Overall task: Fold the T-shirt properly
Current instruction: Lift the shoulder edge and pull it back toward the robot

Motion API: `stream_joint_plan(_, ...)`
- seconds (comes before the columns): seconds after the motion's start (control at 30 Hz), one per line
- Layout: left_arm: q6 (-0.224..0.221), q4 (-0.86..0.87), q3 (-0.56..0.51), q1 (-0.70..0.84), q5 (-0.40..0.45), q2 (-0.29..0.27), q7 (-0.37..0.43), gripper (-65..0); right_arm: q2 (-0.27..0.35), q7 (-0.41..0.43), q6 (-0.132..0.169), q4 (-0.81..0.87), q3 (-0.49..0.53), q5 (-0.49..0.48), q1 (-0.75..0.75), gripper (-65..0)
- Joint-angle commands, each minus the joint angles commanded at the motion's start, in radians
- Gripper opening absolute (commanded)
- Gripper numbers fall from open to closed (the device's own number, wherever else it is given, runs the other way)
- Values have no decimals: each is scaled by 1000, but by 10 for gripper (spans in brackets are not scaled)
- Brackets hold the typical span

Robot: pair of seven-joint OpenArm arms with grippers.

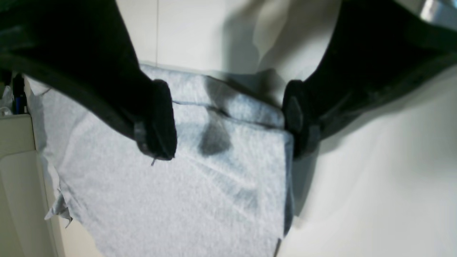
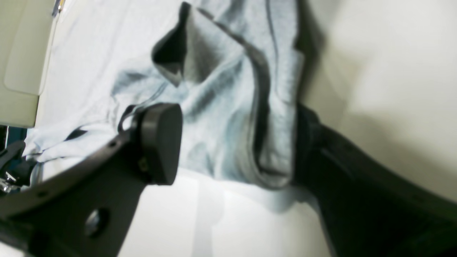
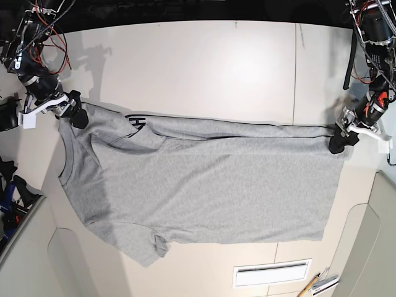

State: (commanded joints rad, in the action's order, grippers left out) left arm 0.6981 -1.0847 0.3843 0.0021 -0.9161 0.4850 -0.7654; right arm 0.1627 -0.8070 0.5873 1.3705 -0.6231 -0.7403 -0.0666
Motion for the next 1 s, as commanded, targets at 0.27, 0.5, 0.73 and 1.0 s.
stream_joint_plan(0.27, 0, 0, 0, -2, 0, 0, 0, -650, -5, 21, 0, 0, 1, 42, 27, -650)
stream_joint_plan(0.5, 0, -8, 0, -3, -11, 33, -68, -650, 1, -19, 2, 17, 1, 40, 24, -650)
stream_joint_plan(0.73, 0, -67, 0, 71, -140, 102, -219, -650, 50, -100, 16, 20, -3, -46, -18, -650)
stream_joint_plan(1.0, 0, -120, 1, 188, -204, 145, -284, -650, 82, -125, 20, 30, -14, -125, -141, -650)
